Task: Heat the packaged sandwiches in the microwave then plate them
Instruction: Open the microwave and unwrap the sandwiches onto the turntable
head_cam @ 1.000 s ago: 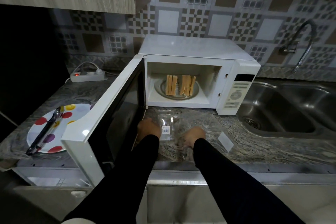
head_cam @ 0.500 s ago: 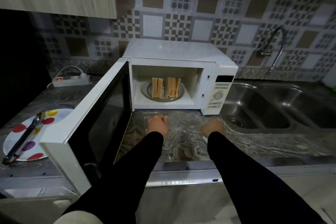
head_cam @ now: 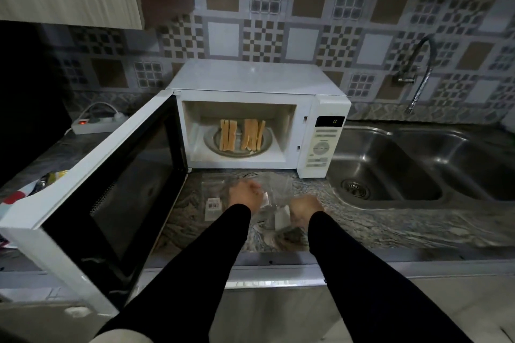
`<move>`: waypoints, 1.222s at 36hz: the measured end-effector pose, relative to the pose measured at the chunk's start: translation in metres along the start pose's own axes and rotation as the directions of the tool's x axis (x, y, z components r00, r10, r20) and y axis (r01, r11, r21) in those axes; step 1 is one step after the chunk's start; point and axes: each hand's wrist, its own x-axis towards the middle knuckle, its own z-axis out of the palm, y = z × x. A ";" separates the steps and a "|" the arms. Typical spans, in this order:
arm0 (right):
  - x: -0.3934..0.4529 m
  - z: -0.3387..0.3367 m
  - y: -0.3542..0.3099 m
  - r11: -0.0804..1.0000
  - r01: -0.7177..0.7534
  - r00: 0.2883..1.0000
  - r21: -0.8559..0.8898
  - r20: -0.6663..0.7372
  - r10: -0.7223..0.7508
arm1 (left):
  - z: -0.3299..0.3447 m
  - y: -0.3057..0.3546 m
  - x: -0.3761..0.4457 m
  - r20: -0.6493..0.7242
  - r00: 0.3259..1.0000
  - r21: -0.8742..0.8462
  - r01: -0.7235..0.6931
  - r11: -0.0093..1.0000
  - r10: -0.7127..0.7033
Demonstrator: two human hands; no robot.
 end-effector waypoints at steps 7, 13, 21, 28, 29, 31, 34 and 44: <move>0.000 -0.001 0.015 0.988 -0.047 0.988 0.147 0.152 0.025 | 0.012 -0.009 0.002 0.012 0.997 -0.155 0.077 0.985 -0.076; 0.010 -0.009 0.023 0.991 -0.064 0.979 0.121 0.200 0.039 | 0.033 -0.013 0.003 0.152 0.972 -0.184 0.205 0.961 -0.178; 0.033 -0.015 0.032 0.993 -0.030 0.974 0.111 0.225 0.005 | 0.054 -0.010 0.004 0.119 0.968 -0.204 0.241 0.949 -0.221; 0.050 -0.022 0.033 1.000 -0.011 0.981 0.026 0.192 0.005 | 0.072 -0.029 0.027 0.167 0.946 -0.430 0.322 0.844 -0.277; 0.052 -0.022 0.032 1.000 -0.004 0.983 0.019 0.184 0.001 | 0.077 -0.036 0.033 0.172 0.943 -0.454 0.333 0.826 -0.286; 0.056 -0.021 0.032 1.000 0.004 0.986 0.006 0.169 -0.004 | 0.075 -0.032 0.027 0.170 0.937 -0.486 0.348 0.802 -0.304; 0.060 -0.019 0.031 1.000 0.003 0.989 0.011 0.147 -0.005 | 0.068 -0.021 0.014 0.198 0.913 -0.518 0.407 0.752 -0.358; 0.070 -0.015 0.030 0.999 0.029 0.987 -0.028 0.157 -0.024 | 0.069 -0.028 0.023 0.221 0.904 -0.485 0.427 0.763 -0.365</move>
